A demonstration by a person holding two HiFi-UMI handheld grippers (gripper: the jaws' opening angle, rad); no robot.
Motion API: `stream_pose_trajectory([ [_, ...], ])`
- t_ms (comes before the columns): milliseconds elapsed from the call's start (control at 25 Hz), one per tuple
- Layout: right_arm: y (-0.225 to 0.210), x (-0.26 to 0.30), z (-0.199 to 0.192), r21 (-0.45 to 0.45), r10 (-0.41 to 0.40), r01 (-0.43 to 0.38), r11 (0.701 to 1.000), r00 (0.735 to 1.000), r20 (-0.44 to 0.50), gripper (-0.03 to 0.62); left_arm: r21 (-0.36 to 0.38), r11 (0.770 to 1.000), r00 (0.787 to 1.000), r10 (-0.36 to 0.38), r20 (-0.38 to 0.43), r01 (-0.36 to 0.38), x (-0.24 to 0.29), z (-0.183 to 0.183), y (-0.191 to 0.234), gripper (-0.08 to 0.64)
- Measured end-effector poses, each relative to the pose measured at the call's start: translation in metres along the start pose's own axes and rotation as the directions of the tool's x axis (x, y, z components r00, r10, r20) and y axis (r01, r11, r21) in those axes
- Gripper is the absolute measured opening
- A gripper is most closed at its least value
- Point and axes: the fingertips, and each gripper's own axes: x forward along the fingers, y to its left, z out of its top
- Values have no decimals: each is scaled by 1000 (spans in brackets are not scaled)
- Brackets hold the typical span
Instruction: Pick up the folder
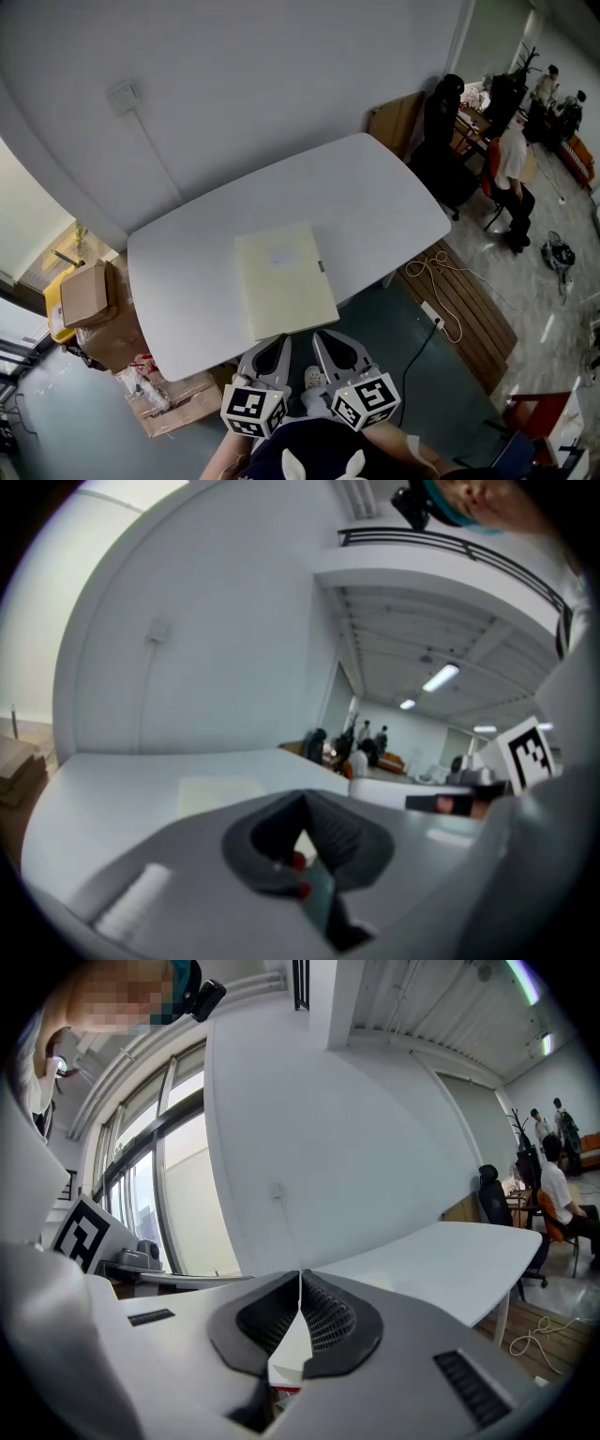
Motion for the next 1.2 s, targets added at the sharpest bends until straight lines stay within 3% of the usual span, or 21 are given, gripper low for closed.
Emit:
stream_pose_trajectory([
  [560, -32, 18, 11, -19, 84, -84, 996, 996, -14, 11, -24, 995, 995, 94, 28, -93, 29, 6, 3, 3],
  [840, -25, 23, 2, -13, 129, -130, 991, 991, -35, 11, -34, 990, 990, 136, 19, -136, 25, 3, 12, 3],
  [1200, -28, 28, -3, -3, 128, -129, 992, 991, -47, 11, -52, 986, 987, 158, 15, -157, 27, 0, 20, 3],
])
